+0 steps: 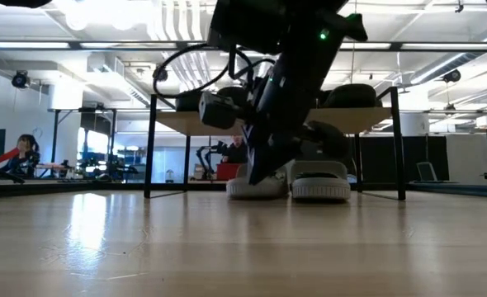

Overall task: Pick and place slides into the shelf
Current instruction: Adjust the left gray slipper under the shelf

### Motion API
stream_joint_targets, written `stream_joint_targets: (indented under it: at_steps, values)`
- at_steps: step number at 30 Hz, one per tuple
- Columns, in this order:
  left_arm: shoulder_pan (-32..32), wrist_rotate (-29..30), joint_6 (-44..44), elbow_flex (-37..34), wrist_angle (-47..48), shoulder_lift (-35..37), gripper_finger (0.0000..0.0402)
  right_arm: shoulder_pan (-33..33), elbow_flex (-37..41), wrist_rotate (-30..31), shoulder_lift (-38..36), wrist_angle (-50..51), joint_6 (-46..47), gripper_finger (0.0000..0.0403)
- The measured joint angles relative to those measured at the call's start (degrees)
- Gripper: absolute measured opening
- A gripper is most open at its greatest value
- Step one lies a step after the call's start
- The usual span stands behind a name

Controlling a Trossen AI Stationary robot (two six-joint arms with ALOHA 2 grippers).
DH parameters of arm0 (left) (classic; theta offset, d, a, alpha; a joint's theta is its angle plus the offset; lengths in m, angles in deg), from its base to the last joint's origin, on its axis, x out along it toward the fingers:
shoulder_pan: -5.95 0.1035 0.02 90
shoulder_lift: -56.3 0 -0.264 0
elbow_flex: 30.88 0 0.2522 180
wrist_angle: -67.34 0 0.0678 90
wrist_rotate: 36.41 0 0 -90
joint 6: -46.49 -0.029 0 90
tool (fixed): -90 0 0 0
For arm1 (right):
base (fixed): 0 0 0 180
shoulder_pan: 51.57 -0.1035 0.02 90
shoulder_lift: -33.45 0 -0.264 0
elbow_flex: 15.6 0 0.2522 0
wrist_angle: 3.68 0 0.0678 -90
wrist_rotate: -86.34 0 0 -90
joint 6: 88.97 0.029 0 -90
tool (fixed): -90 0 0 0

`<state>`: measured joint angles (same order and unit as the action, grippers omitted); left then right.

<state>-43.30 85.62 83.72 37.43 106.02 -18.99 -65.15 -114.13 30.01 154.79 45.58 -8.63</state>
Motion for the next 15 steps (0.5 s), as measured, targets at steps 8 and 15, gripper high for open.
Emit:
stream_joint_targets:
  at_steps: [8,15]
  values:
    - [-0.31,-0.02,0.06,-0.18,-0.49,-0.02,0.0012,-3.52,-2.05,2.08,0.00,3.90,3.44,0.0008]
    - [-0.85,0.09,0.07,-0.21,-0.47,-0.02,0.0012,-6.16,-7.04,8.45,-0.03,17.35,10.38,0.0008]
